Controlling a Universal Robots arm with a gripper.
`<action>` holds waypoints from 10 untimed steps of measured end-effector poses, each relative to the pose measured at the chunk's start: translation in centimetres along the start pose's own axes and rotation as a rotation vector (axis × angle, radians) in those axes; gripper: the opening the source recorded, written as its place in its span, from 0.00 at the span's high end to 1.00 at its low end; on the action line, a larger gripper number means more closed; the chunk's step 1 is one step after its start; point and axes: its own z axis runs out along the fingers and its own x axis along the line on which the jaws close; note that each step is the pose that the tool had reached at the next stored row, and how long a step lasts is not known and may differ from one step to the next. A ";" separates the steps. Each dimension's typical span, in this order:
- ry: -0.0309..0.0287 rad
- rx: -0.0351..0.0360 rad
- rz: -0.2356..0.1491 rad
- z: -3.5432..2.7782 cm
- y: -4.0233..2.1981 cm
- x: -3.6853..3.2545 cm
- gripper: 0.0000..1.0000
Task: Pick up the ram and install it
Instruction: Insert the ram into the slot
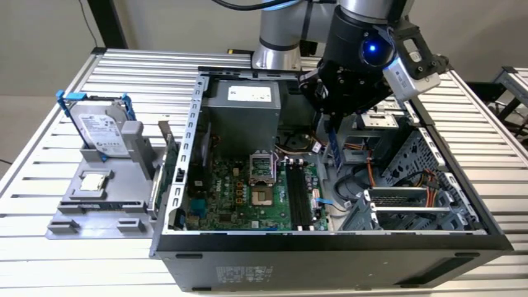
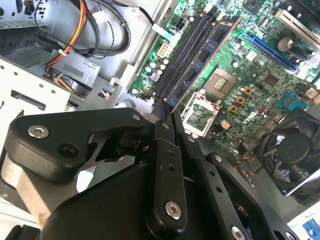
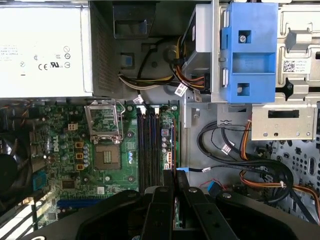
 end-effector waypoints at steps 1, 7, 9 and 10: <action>0.0000 -0.0001 0.000 0.00 0.00 0.00 1.00; -0.0001 -0.0007 0.000 0.13 0.00 0.00 1.00; 0.0000 0.0000 0.002 0.47 0.01 0.01 1.00; 0.0000 0.0000 0.003 0.65 0.01 0.02 1.00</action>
